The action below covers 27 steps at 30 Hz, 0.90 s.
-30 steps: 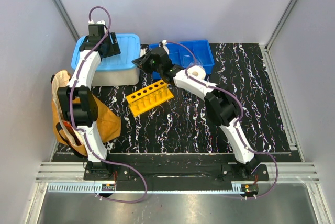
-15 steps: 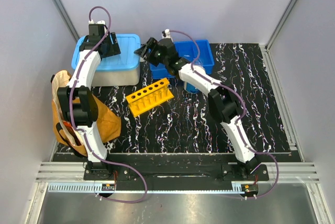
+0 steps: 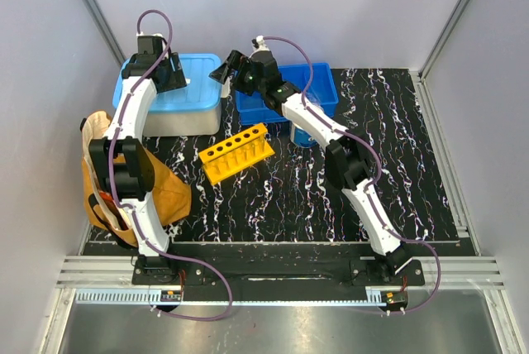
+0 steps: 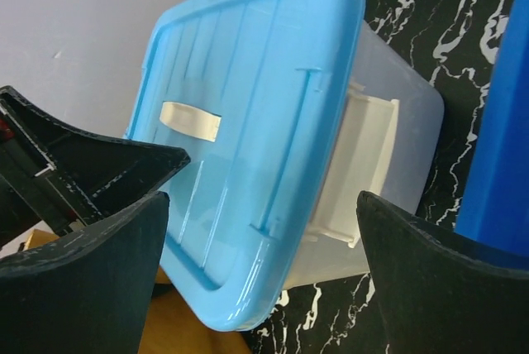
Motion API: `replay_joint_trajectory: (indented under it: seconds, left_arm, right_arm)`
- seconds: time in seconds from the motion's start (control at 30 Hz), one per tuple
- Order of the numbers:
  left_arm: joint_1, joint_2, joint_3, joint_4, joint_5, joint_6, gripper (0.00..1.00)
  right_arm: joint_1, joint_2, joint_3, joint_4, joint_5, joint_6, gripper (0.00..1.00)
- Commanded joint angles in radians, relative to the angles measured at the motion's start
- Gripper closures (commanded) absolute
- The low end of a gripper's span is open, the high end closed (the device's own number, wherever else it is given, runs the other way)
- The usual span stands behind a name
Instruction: Organize the chemistry lab equipment
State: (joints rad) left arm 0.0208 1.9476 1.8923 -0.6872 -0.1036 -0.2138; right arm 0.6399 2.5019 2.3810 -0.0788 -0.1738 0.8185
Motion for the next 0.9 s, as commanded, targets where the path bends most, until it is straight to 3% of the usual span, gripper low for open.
replay_joint_trajectory:
  seconds: [0.0, 0.57, 0.87]
  left_arm:
    - [0.033, 0.005, 0.021, -0.029, -0.03, -0.015, 0.26]
    - [0.045, 0.001, -0.018, -0.031, -0.025, -0.022, 0.27]
    - [0.045, 0.005, -0.03, -0.031, -0.004, -0.035, 0.27]
  right_arm:
    - [0.006, -0.02, -0.009, 0.001, 0.06, -0.065, 0.0]
    - [0.01, 0.078, 0.04, 0.019, -0.023, 0.068, 0.0]
    - [0.024, 0.115, 0.055, 0.123, -0.072, 0.131, 0.0]
